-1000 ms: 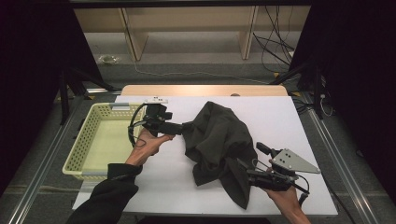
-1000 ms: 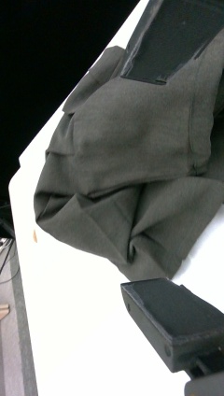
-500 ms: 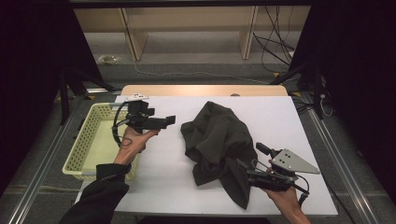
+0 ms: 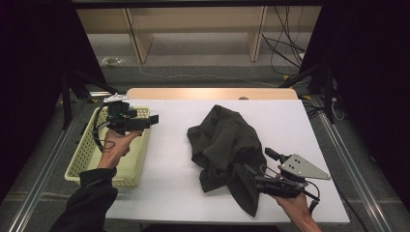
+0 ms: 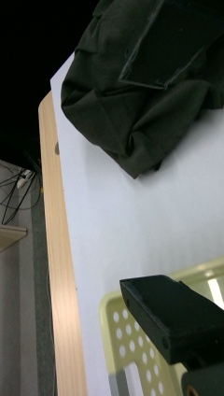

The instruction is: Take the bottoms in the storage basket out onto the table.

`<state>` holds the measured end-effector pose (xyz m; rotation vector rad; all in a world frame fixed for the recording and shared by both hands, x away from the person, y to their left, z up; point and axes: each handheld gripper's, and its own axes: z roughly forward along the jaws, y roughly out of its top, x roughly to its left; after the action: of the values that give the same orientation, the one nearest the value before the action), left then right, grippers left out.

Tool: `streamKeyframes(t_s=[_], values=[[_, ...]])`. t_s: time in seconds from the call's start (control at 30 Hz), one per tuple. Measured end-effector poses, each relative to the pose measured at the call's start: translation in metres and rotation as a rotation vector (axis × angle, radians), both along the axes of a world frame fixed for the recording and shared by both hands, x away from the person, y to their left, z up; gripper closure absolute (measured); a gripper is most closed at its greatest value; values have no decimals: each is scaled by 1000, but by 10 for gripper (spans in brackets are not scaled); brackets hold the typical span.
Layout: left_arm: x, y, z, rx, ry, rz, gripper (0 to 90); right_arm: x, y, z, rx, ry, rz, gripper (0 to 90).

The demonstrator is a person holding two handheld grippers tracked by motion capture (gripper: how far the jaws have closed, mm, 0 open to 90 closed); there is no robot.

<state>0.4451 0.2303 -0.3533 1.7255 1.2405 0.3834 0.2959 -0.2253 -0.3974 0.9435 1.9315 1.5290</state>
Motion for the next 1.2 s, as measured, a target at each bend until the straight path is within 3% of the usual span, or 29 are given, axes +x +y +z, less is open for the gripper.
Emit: streamKeyframes(t_s=[0.5,0.67,1.0,1.2], values=[[-7,21,-4,22,21,48,21,0,0,0,1,-2,1,159],[-10,32,-4,15,26,83,21,0,0,0,-2,-2,2,159],[-12,55,-3,53,35,148,21,0,1,0,-2,1,4,159],[-12,70,-4,52,54,190,21,-1,0,0,-3,1,4,159]])
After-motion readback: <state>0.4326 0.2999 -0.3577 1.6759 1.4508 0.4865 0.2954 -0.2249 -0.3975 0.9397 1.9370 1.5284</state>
